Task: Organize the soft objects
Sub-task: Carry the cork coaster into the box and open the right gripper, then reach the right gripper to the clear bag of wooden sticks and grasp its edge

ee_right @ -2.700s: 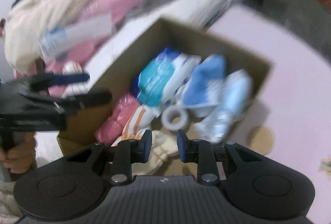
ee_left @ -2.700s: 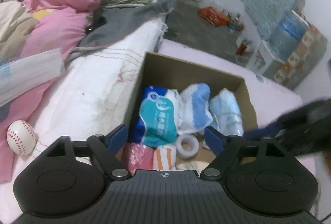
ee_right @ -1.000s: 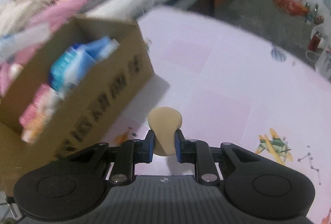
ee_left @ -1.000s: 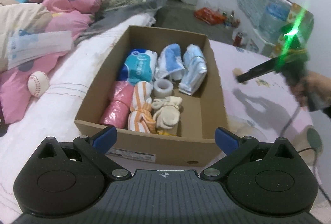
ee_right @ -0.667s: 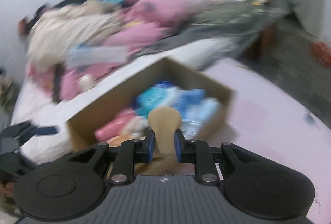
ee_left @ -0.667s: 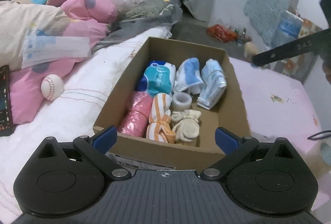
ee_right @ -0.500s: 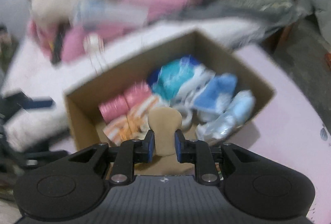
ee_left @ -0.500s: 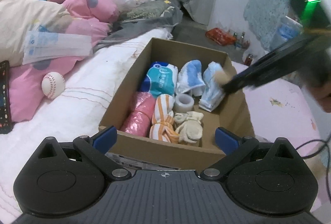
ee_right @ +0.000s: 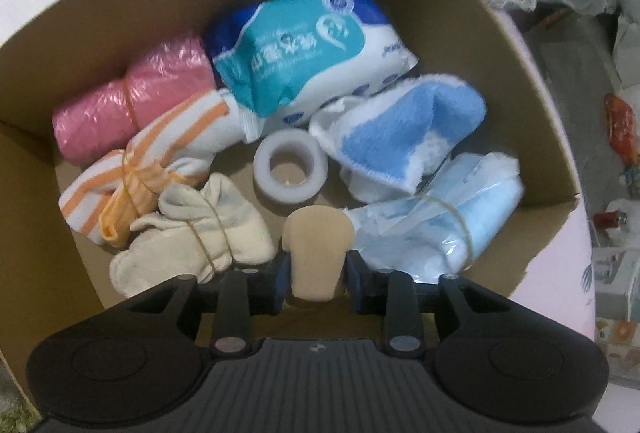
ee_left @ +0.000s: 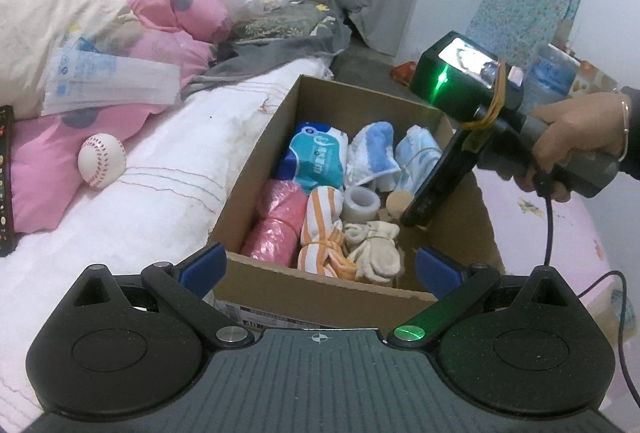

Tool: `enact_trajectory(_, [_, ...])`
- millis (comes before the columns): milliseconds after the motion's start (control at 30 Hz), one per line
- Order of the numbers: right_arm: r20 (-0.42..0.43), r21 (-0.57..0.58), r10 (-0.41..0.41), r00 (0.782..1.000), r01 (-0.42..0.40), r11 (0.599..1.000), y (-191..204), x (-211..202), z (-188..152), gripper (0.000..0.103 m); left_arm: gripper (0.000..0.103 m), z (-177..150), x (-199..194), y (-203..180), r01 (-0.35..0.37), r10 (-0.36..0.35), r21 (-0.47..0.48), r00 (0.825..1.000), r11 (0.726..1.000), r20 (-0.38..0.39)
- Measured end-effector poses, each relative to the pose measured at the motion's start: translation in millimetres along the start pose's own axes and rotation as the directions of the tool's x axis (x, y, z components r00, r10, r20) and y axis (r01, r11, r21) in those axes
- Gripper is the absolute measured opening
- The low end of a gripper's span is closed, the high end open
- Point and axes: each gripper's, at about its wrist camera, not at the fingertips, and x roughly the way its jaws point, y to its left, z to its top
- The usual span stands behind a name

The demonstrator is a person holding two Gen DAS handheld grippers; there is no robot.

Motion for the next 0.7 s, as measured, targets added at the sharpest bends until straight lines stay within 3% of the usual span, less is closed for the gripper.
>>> enact_trajectory(33, [-0.01, -0.004, 0.004, 1.0, -0.004, 1.0, 0.6, 2.2, 0.7, 0.023, 0.102, 0.1, 0.5, 0.6, 0.002, -0.002, -0.001, 1.0, 1.0, -0.001])
enact_trajectory(367, [0.017, -0.002, 0.0, 1.0, 0.0, 1.0, 0.7, -8.7, -1.6, 0.031, 0.102, -0.6, -1.2, -3.3, 0.002, -0.002, 0.002, 1.0, 1.0, -0.002])
enact_trajectory(700, [0.192, 0.099, 0.045, 0.98, -0.065, 0.993, -20.9, -66.1, -20.7, 0.035, 0.102, -1.3, -6.8, -8.8, -0.002, 0.002, 0.013, 1.0, 1.0, 0.012])
